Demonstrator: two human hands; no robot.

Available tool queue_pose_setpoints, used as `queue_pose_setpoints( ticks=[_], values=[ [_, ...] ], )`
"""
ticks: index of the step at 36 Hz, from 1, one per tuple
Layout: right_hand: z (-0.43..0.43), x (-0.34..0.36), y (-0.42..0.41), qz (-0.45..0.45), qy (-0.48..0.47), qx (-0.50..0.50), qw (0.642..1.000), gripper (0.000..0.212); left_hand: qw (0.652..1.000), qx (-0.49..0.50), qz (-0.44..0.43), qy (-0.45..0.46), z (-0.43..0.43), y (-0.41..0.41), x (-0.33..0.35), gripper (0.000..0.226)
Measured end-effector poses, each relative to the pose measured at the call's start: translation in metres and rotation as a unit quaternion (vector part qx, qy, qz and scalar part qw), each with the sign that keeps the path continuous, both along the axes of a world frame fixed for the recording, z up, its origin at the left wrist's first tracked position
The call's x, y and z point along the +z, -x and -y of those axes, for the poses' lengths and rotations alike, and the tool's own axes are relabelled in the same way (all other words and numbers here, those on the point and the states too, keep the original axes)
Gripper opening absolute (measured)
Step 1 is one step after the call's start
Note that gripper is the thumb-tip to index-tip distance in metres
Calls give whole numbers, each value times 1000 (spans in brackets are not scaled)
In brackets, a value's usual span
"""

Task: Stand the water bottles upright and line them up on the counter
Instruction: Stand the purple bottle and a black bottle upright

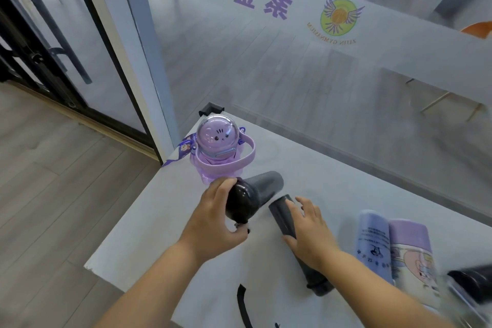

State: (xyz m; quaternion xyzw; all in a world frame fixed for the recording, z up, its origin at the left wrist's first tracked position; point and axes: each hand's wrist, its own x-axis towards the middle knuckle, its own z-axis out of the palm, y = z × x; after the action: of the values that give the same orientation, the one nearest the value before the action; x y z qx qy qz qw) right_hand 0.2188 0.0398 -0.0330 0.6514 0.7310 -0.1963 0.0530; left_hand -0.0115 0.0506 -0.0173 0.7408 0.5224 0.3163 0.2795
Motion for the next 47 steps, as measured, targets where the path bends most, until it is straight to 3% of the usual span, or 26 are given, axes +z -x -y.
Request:
queue_pose_setpoints(
  ticks=[6,11,19,23,27,30,37,42,47],
  values=[
    [9,4,-6,-9,18,-36,999,71,996,-9,-64,-64,-4,-13,32,78],
    [15,6,-13,-5,46,-51,998,76,994,-2,-92,-50,-13,-20,41,81],
    [25,8,-25,23,166,-95,981,99,1000,-12,-24,-15,-20,-23,46,70],
    [31,11,-27,16,222,-124,967,112,999,-6,-34,-39,-20,-23,45,69],
    [36,14,-26,25,227,-127,965,112,998,9,-40,-41,-20,-24,45,66],
    [38,16,-25,20,200,-137,970,103,998,5,-50,-41,-20,-24,46,65],
    [35,32,-28,-26,77,-188,979,51,998,27,-28,-46,-15,-25,46,62],
    [30,51,-30,-37,-51,-180,982,48,996,28,-40,-71,-11,-27,46,52],
    [25,72,-34,-126,-132,-176,967,57,992,22,-62,-106,-12,-28,42,50]
  ],
)
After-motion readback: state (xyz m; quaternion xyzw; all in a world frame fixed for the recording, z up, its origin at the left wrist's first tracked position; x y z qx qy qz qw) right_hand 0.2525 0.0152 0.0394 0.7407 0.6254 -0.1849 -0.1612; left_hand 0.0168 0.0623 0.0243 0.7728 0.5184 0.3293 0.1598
